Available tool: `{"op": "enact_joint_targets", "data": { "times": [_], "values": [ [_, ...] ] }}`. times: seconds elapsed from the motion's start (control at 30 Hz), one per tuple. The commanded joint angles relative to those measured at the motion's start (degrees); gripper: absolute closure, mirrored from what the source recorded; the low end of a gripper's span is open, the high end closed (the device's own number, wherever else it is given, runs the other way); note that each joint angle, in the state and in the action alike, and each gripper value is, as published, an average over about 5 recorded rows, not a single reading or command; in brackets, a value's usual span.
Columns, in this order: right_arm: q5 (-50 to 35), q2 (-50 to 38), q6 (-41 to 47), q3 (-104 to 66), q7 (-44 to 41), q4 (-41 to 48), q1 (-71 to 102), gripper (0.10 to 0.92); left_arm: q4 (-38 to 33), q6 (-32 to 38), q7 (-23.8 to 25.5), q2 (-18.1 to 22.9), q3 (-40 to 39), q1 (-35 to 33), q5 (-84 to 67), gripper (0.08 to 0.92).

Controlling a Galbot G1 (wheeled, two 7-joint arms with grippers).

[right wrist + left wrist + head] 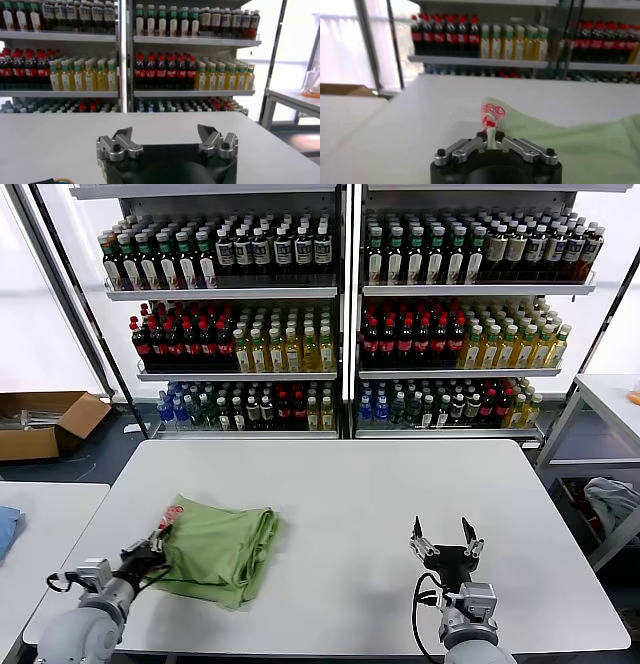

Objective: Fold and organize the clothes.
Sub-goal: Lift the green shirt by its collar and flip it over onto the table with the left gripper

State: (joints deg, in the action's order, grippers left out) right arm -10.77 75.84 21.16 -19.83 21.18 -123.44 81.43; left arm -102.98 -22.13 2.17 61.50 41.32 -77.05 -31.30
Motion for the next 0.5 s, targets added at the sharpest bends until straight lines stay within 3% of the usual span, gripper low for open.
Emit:
{"op": "enact_joint_targets", "data": {
  "times": [0.03,0.23,0.37,0.5],
  "values": [
    [-1.2,-0.6,0.4,1.1,-0.1,1.9,-3.4,0.203,-1.3,-0.3,-0.8,-9.7,18.8,-0.4,-2.2,0.875],
    [-1.5,-0.3,-0.1,1.5,-0.3,3.0,-4.1,0.203,-2.9,-0.6,-0.9,-12.1,20.7,-0.9,-2.1,0.875],
    [-1.5,-0.3,-0.2,1.3,-0.4,2.8,-3.7,0.203,-6.2,-0.4,-0.7,-9.3,18.6,-0.7,0.0,0.875],
    [-1.7,-0.6,-0.2,0.7,-0.4,2.6,-3.3,0.203,-10.7,-0.1,-0.1,-3.6,14.0,-1.8,3.4,0.875]
  ]
}}
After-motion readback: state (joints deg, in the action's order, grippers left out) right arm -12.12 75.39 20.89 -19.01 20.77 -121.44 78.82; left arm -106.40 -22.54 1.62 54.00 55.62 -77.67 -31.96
